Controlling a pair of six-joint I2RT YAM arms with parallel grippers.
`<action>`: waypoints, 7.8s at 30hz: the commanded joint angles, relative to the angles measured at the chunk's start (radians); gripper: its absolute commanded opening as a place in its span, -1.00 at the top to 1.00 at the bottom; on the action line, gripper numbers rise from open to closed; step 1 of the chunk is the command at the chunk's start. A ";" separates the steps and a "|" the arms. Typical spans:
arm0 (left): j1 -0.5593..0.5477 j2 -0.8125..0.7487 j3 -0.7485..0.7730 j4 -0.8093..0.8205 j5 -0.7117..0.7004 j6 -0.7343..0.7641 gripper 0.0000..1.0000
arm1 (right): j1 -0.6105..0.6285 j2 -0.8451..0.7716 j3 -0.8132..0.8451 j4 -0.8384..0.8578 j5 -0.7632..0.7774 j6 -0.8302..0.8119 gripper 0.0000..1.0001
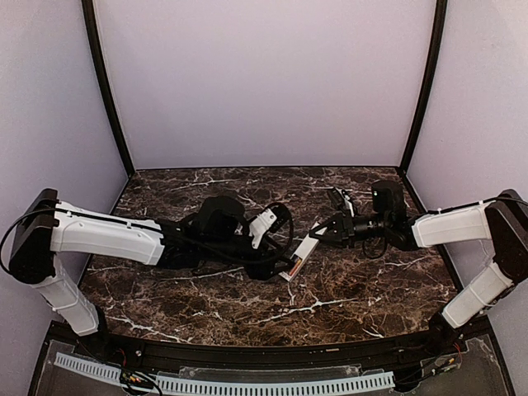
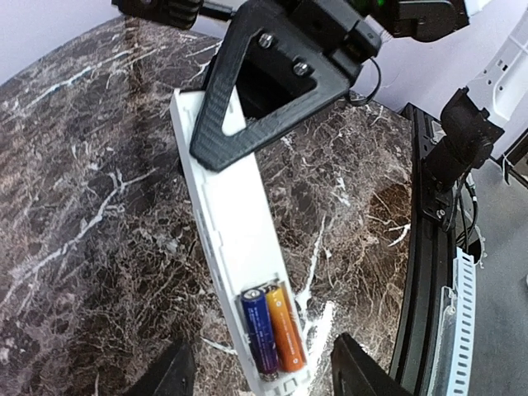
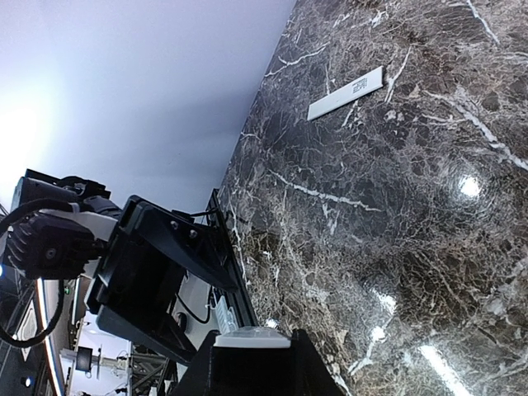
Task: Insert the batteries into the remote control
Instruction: Load the battery into the battery compartment, then press the battery in the battery compartment, then pass from the right arm to the left
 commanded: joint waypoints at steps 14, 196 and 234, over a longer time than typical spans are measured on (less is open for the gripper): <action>-0.014 -0.199 -0.007 -0.246 0.127 0.684 0.15 | 0.059 0.051 0.129 -0.154 -0.145 -0.186 1.00; 0.089 -0.097 0.089 -0.214 -0.030 0.063 -0.52 | 0.101 -0.044 0.128 -0.101 0.097 -0.145 1.00; -0.008 0.216 0.470 -0.492 -0.290 0.099 0.58 | 0.125 -0.044 0.115 -0.182 0.244 -0.094 0.40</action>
